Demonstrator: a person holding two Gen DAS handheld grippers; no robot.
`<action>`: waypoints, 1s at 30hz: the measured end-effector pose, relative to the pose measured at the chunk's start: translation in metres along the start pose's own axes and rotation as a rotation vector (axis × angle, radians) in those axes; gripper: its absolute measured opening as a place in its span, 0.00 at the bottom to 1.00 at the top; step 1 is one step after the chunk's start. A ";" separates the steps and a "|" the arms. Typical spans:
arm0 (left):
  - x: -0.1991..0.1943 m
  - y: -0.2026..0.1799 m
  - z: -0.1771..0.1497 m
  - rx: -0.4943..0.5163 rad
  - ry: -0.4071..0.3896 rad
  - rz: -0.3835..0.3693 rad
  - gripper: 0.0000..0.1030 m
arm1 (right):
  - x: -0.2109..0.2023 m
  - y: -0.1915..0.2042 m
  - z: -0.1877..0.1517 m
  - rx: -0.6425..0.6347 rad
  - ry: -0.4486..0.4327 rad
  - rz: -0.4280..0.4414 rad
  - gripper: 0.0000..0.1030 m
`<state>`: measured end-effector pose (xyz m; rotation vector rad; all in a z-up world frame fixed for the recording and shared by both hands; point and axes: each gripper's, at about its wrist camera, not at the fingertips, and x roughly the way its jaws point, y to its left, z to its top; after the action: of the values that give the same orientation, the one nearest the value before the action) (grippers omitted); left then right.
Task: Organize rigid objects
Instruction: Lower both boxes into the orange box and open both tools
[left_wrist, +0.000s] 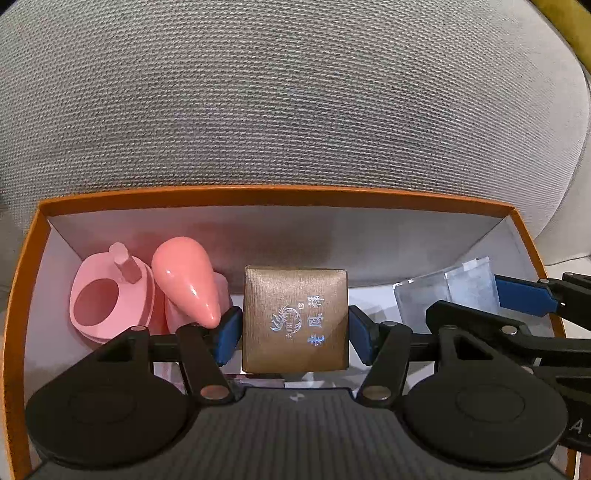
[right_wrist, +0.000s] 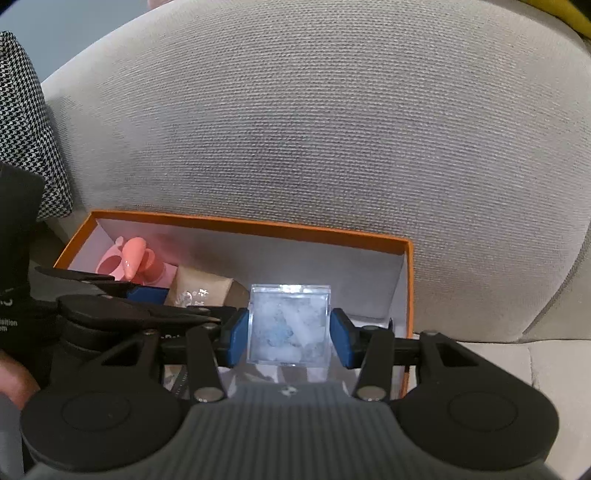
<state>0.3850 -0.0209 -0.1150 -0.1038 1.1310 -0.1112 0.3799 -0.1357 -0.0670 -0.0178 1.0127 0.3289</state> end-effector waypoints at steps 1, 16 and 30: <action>0.001 0.000 -0.001 -0.003 0.001 -0.003 0.68 | 0.000 0.000 0.000 -0.003 0.000 0.000 0.48; -0.034 0.039 -0.006 -0.035 -0.023 -0.026 0.73 | -0.003 0.004 0.002 -0.008 0.005 -0.007 0.48; -0.045 0.065 -0.033 0.052 0.065 -0.053 0.64 | 0.034 0.030 0.004 0.071 0.097 -0.055 0.48</action>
<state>0.3389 0.0492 -0.0974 -0.0846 1.1899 -0.1920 0.3913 -0.0977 -0.0886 0.0033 1.1172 0.2436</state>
